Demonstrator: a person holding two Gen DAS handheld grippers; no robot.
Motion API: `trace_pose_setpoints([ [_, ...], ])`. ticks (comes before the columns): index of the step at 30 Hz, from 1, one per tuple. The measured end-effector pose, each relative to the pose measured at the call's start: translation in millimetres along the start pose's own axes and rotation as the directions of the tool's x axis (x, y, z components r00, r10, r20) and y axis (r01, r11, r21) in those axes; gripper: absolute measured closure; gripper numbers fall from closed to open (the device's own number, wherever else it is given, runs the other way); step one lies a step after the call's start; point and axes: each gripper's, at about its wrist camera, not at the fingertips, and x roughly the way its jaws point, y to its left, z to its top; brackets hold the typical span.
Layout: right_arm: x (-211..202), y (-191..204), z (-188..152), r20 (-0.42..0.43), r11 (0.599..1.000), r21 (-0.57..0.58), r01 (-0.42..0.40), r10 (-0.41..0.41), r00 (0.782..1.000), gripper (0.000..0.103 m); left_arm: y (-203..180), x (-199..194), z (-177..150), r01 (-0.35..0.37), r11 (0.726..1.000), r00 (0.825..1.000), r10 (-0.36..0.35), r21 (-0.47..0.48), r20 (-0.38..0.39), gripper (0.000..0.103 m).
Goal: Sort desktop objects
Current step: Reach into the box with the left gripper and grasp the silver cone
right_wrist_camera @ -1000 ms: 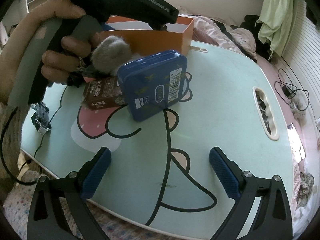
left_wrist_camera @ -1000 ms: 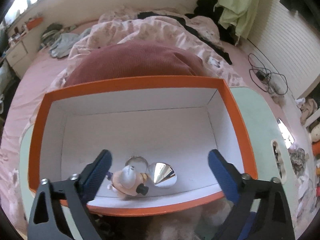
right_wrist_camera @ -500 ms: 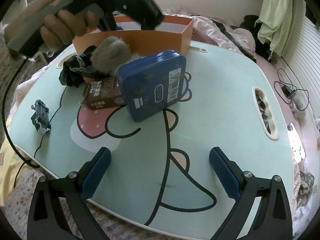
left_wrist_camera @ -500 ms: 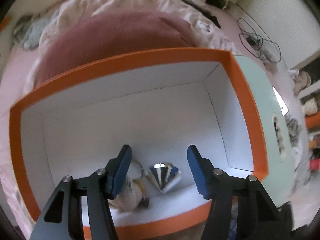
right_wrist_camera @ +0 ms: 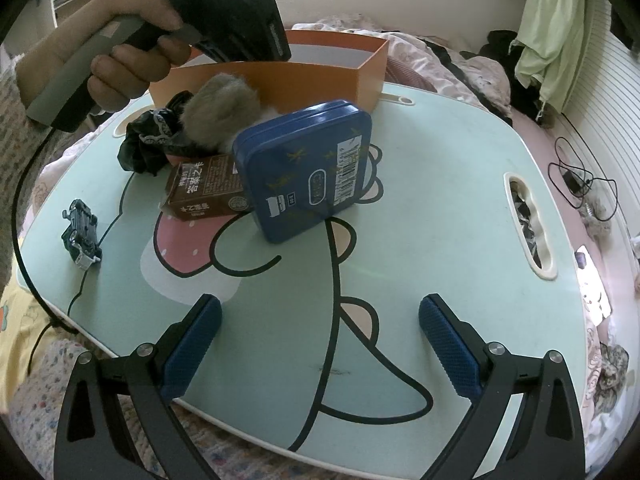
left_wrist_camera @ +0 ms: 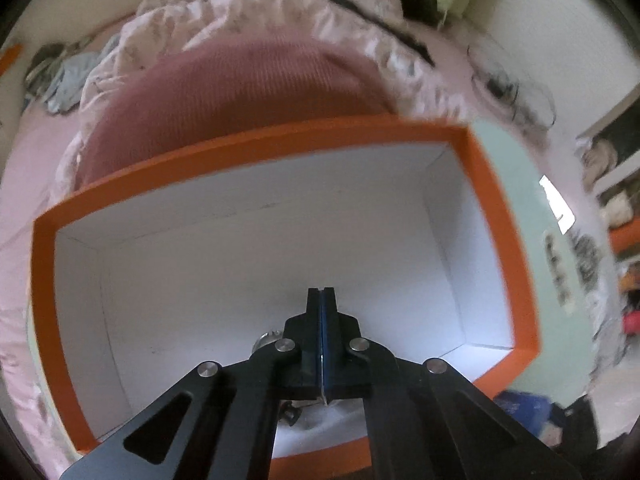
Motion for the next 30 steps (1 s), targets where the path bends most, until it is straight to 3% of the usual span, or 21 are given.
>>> trace_pose_setpoints([
  [5,0,0,0,0.000,1.000,0.000,0.000,0.000,1.000,0.004,2,-40,0,0.086,0.996,0.992,-0.083,-0.033,0.100,0.103],
  [8,0,0,0,0.000,1.000,0.000,0.001,-0.001,1.000,0.004,0,-50,1,0.090,0.995,0.993,-0.087,-0.044,0.075,0.099],
  [11,0,0,0,0.000,1.000,0.000,0.000,0.000,1.000,0.004,6,-41,1,0.106,0.988,0.993,-0.111,-0.108,-0.044,0.050],
  [12,0,0,0,0.000,1.000,0.000,0.000,0.000,1.000,0.004,5,-39,0,0.121,0.987,0.990,-0.127,-0.110,-0.054,0.046],
  [17,1,0,0,0.000,1.000,0.000,0.000,0.000,1.000,0.003,4,-18,-5,0.097,0.990,0.978,-0.114,-0.100,-0.172,0.047],
  [19,1,0,0,0.000,1.000,0.000,0.000,0.000,1.000,0.003,3,-5,-8,0.079,0.993,0.968,-0.098,-0.093,-0.232,0.053],
  [20,1,0,0,0.000,1.000,0.000,0.000,0.000,1.000,0.003,2,1,-8,0.059,0.995,0.966,-0.078,-0.082,-0.248,0.064],
  [22,1,0,0,0.000,1.000,0.001,0.001,-0.001,1.000,0.003,3,14,-8,0.025,0.996,0.959,-0.046,-0.081,-0.278,0.072],
  [30,-1,-2,1,0.002,1.000,0.003,0.002,-0.002,1.000,0.003,2,13,-15,0.050,0.998,0.976,-0.058,-0.044,-0.209,0.077],
])
